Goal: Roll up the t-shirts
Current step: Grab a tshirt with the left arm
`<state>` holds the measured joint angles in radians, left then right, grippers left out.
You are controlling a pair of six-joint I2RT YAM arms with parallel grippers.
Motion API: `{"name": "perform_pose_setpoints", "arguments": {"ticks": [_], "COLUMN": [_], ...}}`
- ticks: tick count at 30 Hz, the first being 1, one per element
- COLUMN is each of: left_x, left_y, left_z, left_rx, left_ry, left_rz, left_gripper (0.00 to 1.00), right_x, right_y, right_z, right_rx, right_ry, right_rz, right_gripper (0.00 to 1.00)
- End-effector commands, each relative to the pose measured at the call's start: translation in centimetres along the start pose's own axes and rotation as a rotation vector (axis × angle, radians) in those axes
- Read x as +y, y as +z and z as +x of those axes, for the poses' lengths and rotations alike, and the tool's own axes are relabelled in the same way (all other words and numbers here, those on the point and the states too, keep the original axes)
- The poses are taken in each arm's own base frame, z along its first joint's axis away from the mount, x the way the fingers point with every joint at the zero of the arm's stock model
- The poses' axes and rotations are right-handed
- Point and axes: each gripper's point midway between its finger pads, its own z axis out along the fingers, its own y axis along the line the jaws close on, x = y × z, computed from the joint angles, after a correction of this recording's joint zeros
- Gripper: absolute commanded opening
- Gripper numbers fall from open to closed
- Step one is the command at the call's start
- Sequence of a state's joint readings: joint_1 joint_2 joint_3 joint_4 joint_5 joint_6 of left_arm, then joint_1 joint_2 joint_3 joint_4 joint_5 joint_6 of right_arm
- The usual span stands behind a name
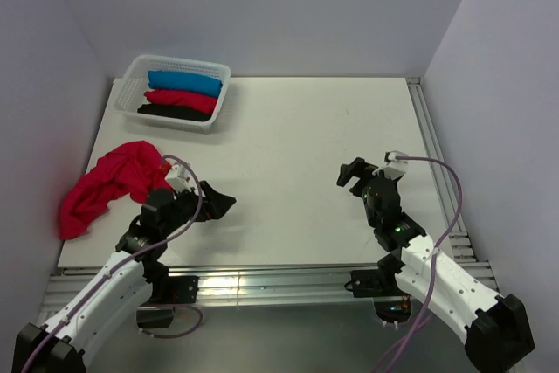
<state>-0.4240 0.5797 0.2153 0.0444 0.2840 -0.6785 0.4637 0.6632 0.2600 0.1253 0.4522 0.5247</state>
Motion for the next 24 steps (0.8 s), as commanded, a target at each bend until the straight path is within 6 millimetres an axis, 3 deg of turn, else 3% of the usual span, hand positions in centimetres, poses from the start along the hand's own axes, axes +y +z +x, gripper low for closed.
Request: {"name": "perform_pose_setpoints", "arguments": {"ticks": [1,2,5,6,7,8,10,12,15,20,24], "left_x": [2.3,2.9,5.1,7.0,7.7,8.4,9.4,9.5,10.1,14.4,17.7], "left_y": [-0.2,-0.5,-1.9,-3.0,-3.7,-4.9,-6.4,-7.4,-7.0,-7.0,-6.0], "left_z": [-1.8,-3.5,-4.6,-4.7,-4.9,-6.5,-6.5,-7.7,-7.4,-8.4,-9.2], "left_rx": [-0.07,-0.129,-0.179,-0.225,-0.248,-0.326,-0.357,-0.418,-0.402,-0.366,-0.35], "left_ry": [-0.072,-0.082,-0.213,-0.274,-0.295,-0.299,-0.335,-0.361,-0.378,-0.421,-0.502], "left_rz": [-0.182,-0.25,-0.446,-0.573,-0.63,-0.701,-0.795,-0.837,-0.879,-1.102,-1.139], "left_gripper": [0.99,1.0,0.99,0.99,0.99,1.0,0.99,0.99,0.98,0.97,0.97], "right_x": [0.1,0.0,0.0,0.0,0.0,0.0,0.1,0.2,0.2,0.6,0.6], "right_y": [-0.1,-0.1,-0.1,-0.1,-0.1,0.0,0.0,0.0,0.1,-0.1,-0.5], "right_z": [-1.8,-1.8,-1.8,-1.8,-1.8,-1.7,-1.7,-1.6,-1.6,-1.7,-1.9], "right_rx": [-0.054,-0.058,-0.057,-0.058,-0.059,-0.057,-0.055,-0.049,-0.046,-0.051,-0.074], "right_ry": [0.033,0.035,0.036,0.035,0.035,0.032,0.032,0.028,0.023,0.021,0.032], "right_rz": [0.019,0.019,0.02,0.02,0.021,0.019,0.017,0.013,0.013,-0.013,-0.032], "right_gripper": [0.98,0.98,0.99,0.98,0.98,0.98,0.98,0.98,0.99,0.98,0.98]}}
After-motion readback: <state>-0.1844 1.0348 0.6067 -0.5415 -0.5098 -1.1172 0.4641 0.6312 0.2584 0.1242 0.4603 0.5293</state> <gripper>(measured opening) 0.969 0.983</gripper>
